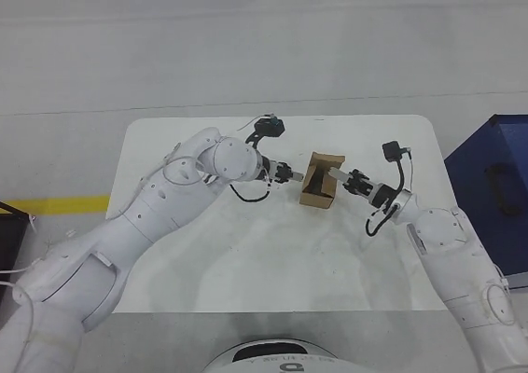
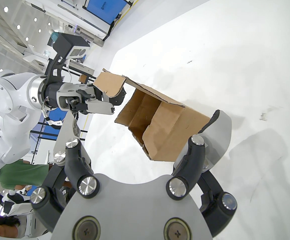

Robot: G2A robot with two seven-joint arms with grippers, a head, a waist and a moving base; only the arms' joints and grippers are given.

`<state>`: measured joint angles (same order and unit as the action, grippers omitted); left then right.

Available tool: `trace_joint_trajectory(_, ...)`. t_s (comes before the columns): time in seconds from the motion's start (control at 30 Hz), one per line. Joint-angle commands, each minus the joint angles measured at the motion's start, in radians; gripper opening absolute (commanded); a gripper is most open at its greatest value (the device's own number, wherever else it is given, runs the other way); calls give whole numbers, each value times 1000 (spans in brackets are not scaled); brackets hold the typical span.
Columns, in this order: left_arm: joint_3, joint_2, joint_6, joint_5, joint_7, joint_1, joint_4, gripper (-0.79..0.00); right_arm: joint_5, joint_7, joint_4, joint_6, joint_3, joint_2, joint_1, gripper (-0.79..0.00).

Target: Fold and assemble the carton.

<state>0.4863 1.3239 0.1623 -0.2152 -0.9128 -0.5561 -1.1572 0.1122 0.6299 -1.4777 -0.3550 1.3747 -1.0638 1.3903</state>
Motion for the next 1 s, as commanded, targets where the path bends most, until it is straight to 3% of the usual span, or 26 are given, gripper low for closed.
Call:
trace_joint_trajectory(0.0,-23,25,-3,5,-4,23,35,-135,-3,10,1,1,0,1,-2,0)
trace_joint_trajectory(0.23,-110,124,20,1,-12,85,176,-160,-14,44,8,-12,-1,3,-8,0)
trace_joint_trajectory(0.37,-141,175,19,-7,-9,111,243,-243,-17,59,10,-17,-2,4,-10,0)
trace_joint_trajectory(0.4,-146,186,20,-10,-7,116,258,-286,-19,62,9,-19,-2,5,-10,0)
trace_joint_trajectory(0.47,-157,207,24,-19,-3,125,287,-459,-22,67,8,-22,-1,5,-8,0)
trace_joint_trajectory(0.6,-173,243,31,-39,2,137,335,-720,-17,65,0,-33,1,7,-2,-12)
trace_joint_trajectory(0.67,-180,259,36,-52,0,142,349,-785,-9,61,-6,-46,1,8,5,-40)
trace_joint_trajectory(0.97,-181,295,67,-104,-16,151,377,-785,14,40,-34,-116,13,13,43,-74)
